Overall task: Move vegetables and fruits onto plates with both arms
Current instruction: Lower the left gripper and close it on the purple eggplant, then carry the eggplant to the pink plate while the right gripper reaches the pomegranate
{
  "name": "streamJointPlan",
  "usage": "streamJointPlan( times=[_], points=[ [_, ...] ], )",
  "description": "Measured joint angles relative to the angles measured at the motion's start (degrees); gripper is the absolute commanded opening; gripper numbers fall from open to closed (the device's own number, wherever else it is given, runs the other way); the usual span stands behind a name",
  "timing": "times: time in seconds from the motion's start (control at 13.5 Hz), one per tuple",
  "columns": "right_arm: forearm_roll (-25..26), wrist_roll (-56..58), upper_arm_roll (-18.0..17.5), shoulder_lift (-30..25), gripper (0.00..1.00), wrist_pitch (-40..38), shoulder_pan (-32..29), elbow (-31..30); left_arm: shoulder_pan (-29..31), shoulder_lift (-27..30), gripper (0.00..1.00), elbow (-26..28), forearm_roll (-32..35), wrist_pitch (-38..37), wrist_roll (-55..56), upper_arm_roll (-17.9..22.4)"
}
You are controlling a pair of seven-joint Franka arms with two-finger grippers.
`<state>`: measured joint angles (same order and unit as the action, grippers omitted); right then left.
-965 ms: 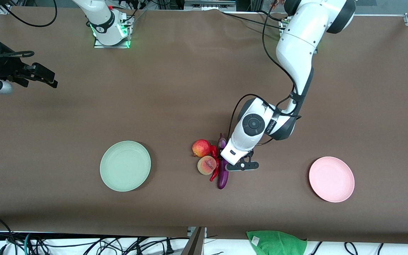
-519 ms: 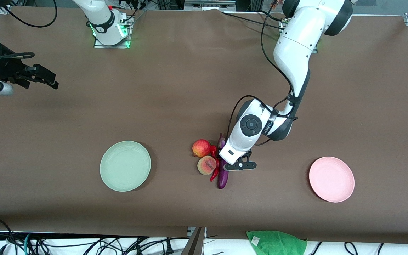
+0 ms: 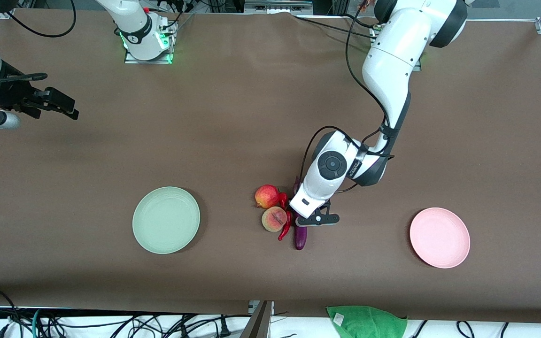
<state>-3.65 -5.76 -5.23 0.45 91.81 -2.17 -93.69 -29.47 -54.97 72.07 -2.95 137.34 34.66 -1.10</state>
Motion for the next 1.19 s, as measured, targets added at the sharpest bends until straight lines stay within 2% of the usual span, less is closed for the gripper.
streamJointPlan(
  times=[0.07, 0.22, 0.3, 0.52, 0.67, 0.82, 0.89, 1.04, 1.11, 1.19],
  points=[
    [0.00, 0.00, 0.01, 0.14, 1.00, 0.00, -0.01, 0.00, 0.00, -0.18, 0.64, 0.00, 0.00, 0.74, 0.26, 0.03],
    [-0.01, 0.00, 0.02, 0.34, 1.00, 0.01, -0.02, 0.00, 0.01, -0.46, 0.84, 0.01, 0.00, 1.41, 1.12, 0.04],
    [-0.02, 0.00, 0.02, 0.43, 1.00, 0.01, -0.02, 0.00, 0.02, -0.49, 0.87, 0.02, -0.07, 1.52, 1.38, 0.04],
    [-0.02, 0.00, 0.01, 0.95, 1.00, -0.02, -0.02, -0.02, 0.17, -0.62, 0.87, 0.05, -0.53, 1.65, 2.11, 0.16],
    [-0.01, 0.06, -0.05, 2.60, 1.00, -0.08, 0.01, -0.03, 0.22, -0.79, 0.72, 0.05, -0.54, 1.73, 2.13, 0.18],
    [-0.02, 0.19, -0.48, 4.92, 1.00, -0.21, 0.21, -0.07, 0.22, -1.04, 0.69, 0.05, -0.53, 2.06, 2.11, 0.19],
    [-0.02, 0.19, -0.76, 6.34, 1.00, -0.30, 0.58, -0.08, 0.22, -1.30, 0.58, 0.06, -0.53, 2.84, 2.11, 0.21],
    [-0.15, 0.23, -1.02, 8.77, 1.00, -0.22, 1.93, -0.04, 0.23, -2.09, 0.14, 0.11, -0.53, 4.72, 2.10, 0.22],
    [-0.44, -0.11, -1.07, 9.50, 1.00, 0.33, 3.42, -0.02, 0.24, -2.18, 0.00, 0.11, -0.53, 4.97, 2.10, 0.34],
    [-0.90, -2.02, -1.12, 10.23, 1.00, 1.97, 5.41, -0.01, 0.32, -2.12, 0.00, 0.09, -0.54, 5.04, 2.10, 0.42]
  ],
)
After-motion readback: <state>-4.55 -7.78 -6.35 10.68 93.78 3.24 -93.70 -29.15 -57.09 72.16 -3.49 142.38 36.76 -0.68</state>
